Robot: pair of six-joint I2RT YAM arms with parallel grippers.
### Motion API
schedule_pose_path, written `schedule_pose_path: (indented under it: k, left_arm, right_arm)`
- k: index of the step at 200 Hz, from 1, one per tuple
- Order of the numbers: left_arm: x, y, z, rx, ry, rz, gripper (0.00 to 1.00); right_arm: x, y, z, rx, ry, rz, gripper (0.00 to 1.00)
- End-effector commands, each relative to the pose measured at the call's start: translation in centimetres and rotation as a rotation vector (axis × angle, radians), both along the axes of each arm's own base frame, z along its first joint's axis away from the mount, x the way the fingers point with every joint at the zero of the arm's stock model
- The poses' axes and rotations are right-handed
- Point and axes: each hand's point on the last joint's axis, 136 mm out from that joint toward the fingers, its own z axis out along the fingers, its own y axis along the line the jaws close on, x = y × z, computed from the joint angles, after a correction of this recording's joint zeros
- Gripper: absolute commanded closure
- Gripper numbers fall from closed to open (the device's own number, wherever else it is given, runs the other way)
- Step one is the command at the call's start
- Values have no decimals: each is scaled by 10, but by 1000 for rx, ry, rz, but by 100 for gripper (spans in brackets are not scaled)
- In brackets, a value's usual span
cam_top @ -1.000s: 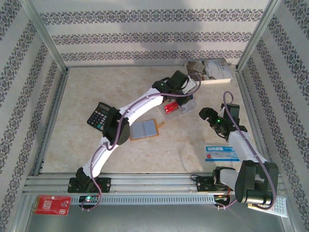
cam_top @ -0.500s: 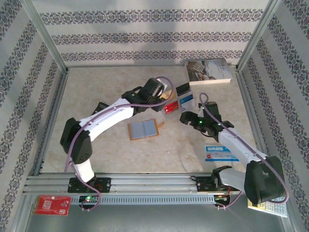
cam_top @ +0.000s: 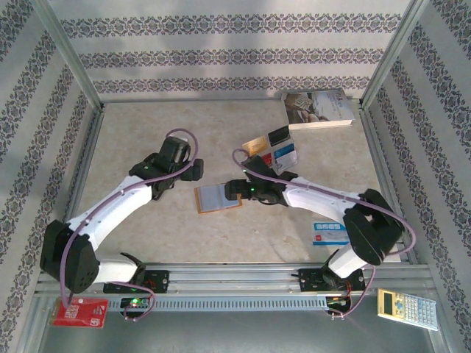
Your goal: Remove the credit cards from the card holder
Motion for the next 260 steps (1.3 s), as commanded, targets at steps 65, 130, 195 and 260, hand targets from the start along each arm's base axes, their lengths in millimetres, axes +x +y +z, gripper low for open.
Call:
schedule_pose_path:
  k: [65, 130, 195, 260]
  left_arm:
    - [-19, 68, -7, -242, -41, 259, 0]
    - [-22, 80, -9, -273, -46, 282, 0]
    - [-20, 71, -10, -312, -51, 247, 0]
    - [-15, 52, -16, -378, -25, 170, 4]
  right_arm:
    - [3, 71, -25, -151, 60, 111, 17]
    - [5, 85, -52, -240, 113, 138, 20]
    - [-9, 60, -100, -404, 231, 155, 18]
    - [-13, 36, -123, -438, 278, 95, 32]
